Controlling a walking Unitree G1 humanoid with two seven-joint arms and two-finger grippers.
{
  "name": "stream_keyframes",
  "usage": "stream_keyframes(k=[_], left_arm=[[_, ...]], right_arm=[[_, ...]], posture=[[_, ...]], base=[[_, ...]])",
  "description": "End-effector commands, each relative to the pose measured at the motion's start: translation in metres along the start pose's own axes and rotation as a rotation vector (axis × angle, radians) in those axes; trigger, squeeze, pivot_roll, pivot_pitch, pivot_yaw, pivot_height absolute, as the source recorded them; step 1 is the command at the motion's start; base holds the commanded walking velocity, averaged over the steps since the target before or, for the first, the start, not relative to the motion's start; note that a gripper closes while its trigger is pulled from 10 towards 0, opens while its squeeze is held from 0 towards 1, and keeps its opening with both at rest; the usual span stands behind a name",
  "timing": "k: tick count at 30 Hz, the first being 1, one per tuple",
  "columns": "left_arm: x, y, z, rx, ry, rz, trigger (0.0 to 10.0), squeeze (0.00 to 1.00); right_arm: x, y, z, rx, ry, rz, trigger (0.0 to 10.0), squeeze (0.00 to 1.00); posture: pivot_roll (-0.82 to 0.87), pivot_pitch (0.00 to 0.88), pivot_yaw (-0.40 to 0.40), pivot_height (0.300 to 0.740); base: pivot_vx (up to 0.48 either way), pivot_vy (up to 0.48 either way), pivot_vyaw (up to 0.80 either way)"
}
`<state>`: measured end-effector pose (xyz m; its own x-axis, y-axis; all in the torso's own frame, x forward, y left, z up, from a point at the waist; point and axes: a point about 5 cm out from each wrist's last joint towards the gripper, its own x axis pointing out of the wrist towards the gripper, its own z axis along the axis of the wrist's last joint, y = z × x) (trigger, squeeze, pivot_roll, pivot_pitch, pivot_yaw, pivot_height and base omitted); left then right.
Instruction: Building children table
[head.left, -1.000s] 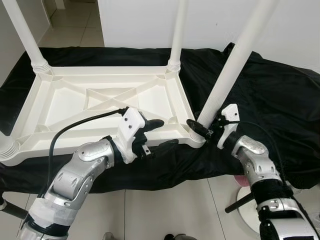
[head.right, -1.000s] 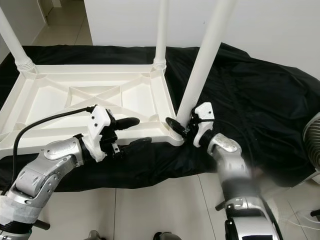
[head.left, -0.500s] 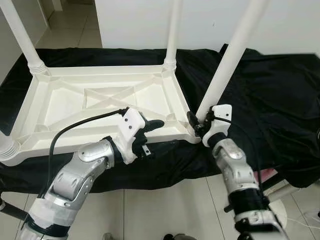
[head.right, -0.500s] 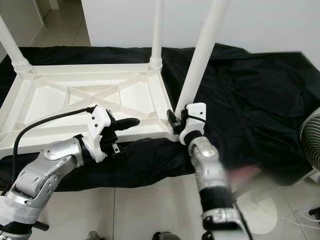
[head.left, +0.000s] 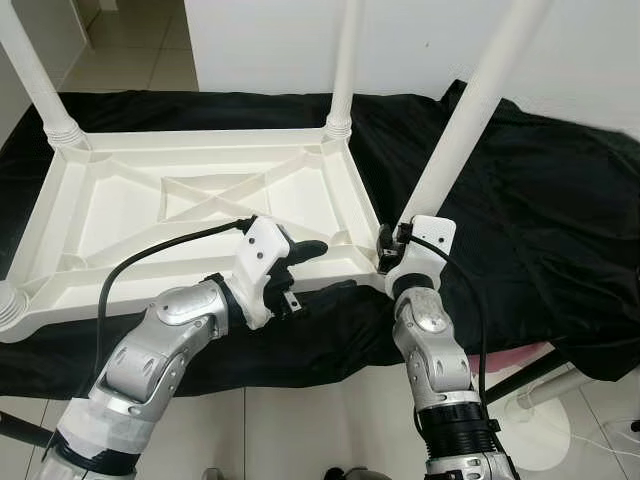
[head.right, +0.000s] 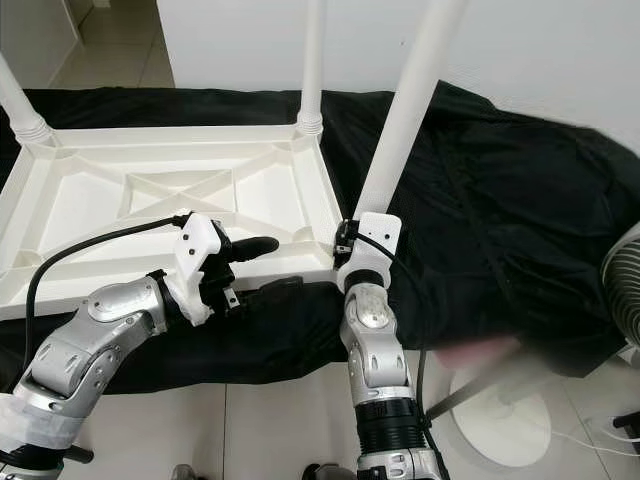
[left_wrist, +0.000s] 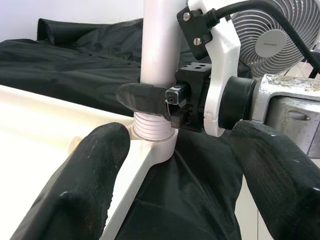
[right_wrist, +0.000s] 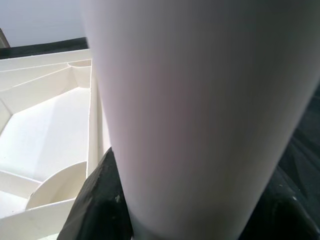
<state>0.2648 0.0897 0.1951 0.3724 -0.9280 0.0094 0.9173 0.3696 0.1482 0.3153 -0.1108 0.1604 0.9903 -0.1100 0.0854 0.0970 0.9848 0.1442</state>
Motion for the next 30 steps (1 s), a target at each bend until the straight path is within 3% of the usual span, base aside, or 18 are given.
stream_keyframes(k=[1,5,15,16,19,30], left_arm=[[0.001,0.001,-0.001,0.010,0.006,-0.003,10.0,0.00],[0.002,0.001,0.000,0.011,0.003,-0.001,10.0,0.00],[0.003,0.001,-0.001,0.028,0.001,0.015,10.0,0.00],[0.004,0.002,-0.001,0.028,0.001,0.017,10.0,0.00],[0.004,0.003,-0.001,0.026,0.001,0.020,10.0,0.00],[0.008,0.002,-0.002,0.024,0.003,0.025,10.0,0.00]], right_arm=[[-0.004,-0.007,-0.009,0.027,0.045,-0.022,10.0,1.00],[-0.002,-0.010,0.004,0.062,-0.039,0.057,10.0,1.00],[0.007,-0.029,0.011,0.021,-0.063,0.152,10.0,1.00],[0.009,-0.030,0.013,0.006,-0.066,0.231,10.0,0.00],[0.013,-0.030,0.016,-0.071,-0.079,0.453,10.0,0.00],[0.028,-0.038,0.015,-0.173,-0.024,0.729,10.0,0.00]], posture=[[-0.03,0.084,-0.056,0.740],[-0.03,0.081,-0.058,0.740],[-0.03,0.077,-0.061,0.740],[-0.03,0.076,-0.061,0.740],[-0.04,0.079,-0.056,0.740],[-0.03,0.082,-0.052,0.740]], base=[[0.000,0.000,0.00],[0.000,0.000,0.00],[0.000,0.000,0.00],[0.000,0.000,0.00],[0.000,0.000,0.00],[0.000,0.000,0.00]])
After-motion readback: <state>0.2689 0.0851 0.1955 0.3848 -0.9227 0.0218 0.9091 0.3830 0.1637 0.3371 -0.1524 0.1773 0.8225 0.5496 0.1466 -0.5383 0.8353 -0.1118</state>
